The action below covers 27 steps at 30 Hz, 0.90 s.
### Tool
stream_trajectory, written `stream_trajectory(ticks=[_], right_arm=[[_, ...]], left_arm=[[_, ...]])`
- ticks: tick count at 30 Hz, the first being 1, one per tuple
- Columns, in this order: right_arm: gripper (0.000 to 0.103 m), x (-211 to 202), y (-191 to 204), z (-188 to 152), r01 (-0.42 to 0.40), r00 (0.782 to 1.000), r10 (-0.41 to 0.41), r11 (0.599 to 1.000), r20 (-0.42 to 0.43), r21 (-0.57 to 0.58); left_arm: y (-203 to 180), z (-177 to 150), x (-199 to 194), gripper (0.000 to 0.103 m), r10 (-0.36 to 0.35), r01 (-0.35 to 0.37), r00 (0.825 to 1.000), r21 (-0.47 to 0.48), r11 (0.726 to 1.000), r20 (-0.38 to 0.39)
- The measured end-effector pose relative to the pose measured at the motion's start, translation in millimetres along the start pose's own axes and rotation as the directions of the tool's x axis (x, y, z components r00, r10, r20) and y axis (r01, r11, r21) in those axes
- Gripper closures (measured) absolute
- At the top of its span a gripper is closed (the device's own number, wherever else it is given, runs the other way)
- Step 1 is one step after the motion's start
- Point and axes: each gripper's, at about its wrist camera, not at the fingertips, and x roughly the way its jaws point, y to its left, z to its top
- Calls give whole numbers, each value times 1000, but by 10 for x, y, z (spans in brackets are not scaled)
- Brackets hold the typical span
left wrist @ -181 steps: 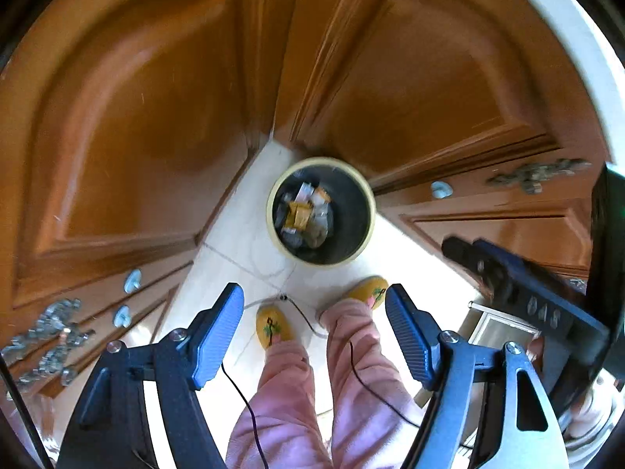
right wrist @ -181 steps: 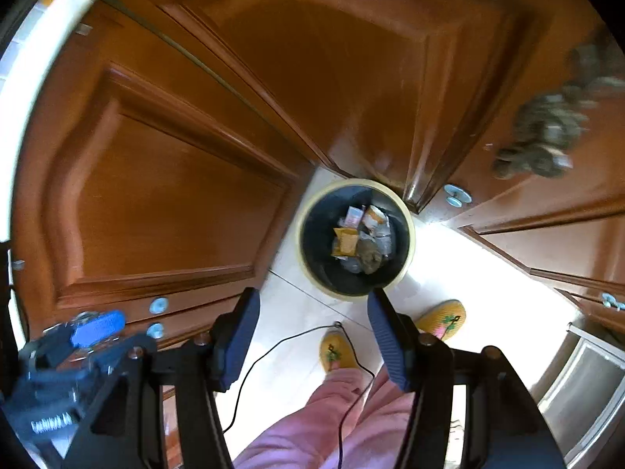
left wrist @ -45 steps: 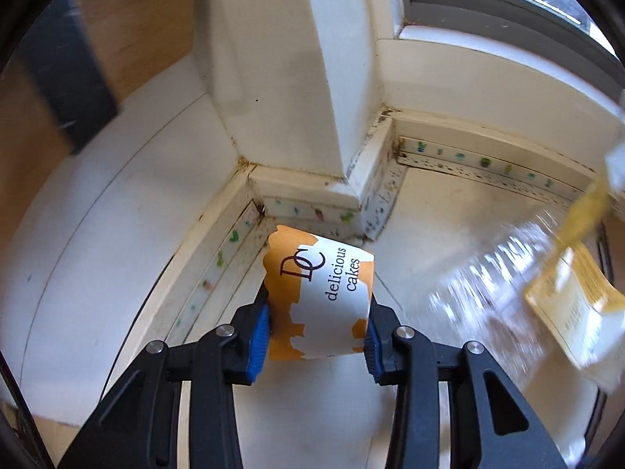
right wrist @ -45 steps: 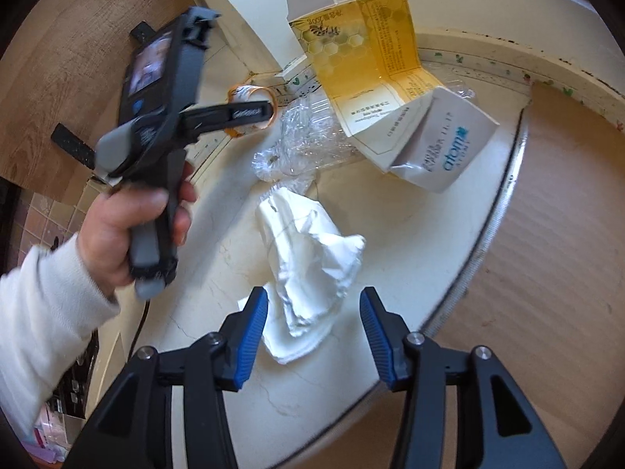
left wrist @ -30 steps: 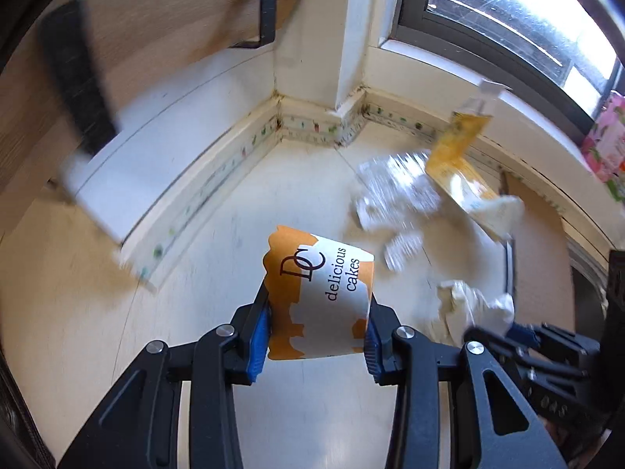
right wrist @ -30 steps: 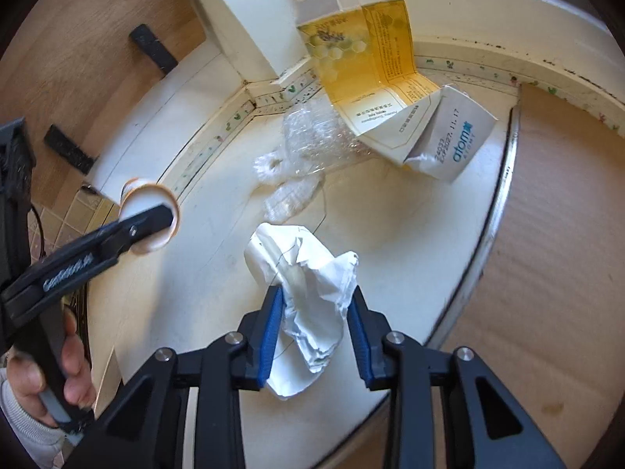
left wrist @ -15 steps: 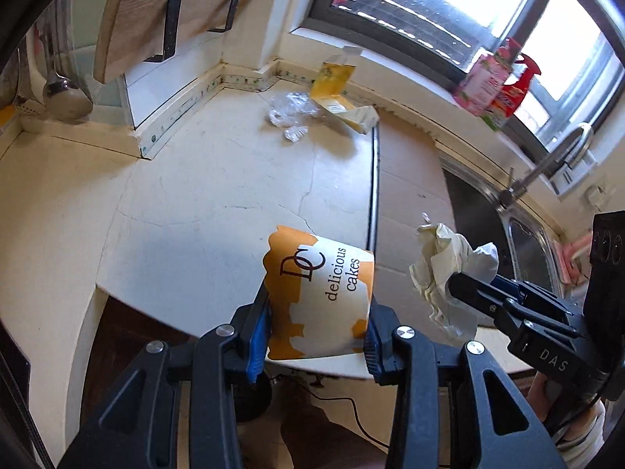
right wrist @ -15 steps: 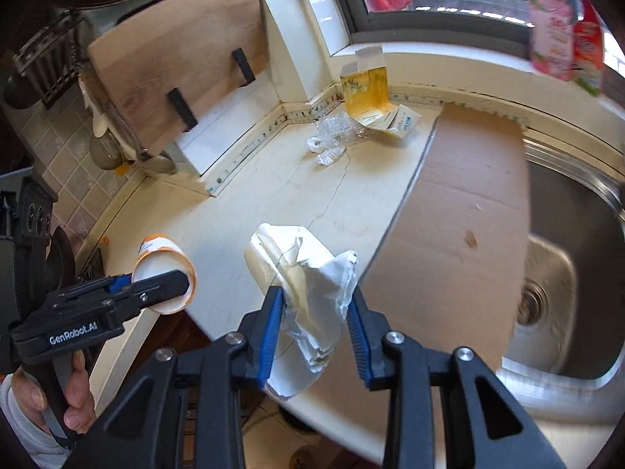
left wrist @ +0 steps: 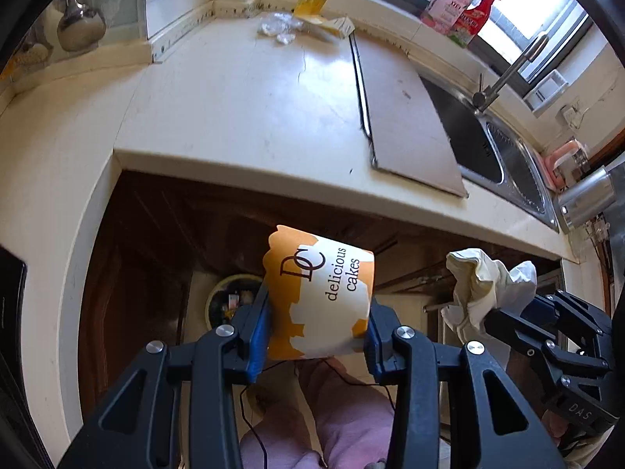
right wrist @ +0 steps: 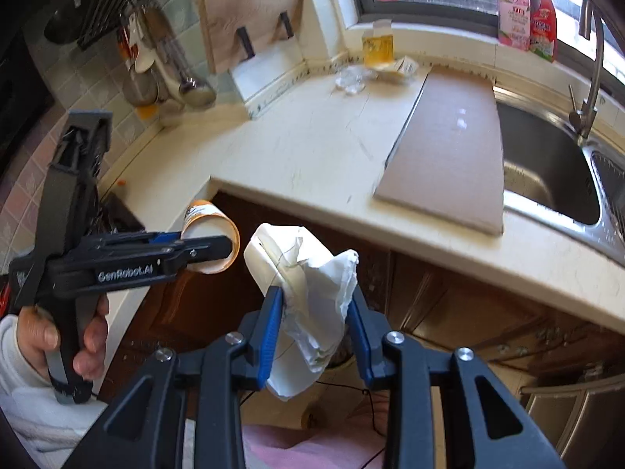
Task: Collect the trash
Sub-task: 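Carry the cup and tissue down over the black bin with both tools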
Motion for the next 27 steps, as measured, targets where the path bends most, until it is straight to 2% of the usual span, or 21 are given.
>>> stream_trajectory(ticks=[8, 15, 21, 27], right_arm=[[69, 510, -37, -392, -72, 986, 71, 997, -151, 5], [69, 1408, -228, -764, -112, 954, 145, 984, -263, 138], [69, 2348, -438, -1106, -51, 907, 157, 962, -391, 268], [68, 2944, -602, -1163, 15, 881, 125, 956, -456, 293]], left_arm=[[312, -445, 522, 64, 51, -59, 986, -41, 997, -159], [557, -841, 1219, 64, 112, -130, 954, -47, 990, -278], [916, -1076, 1951, 64, 105, -159, 930, -128, 979, -351], [1155, -1110, 2693, 63, 71, -159, 921, -204, 966, -383]])
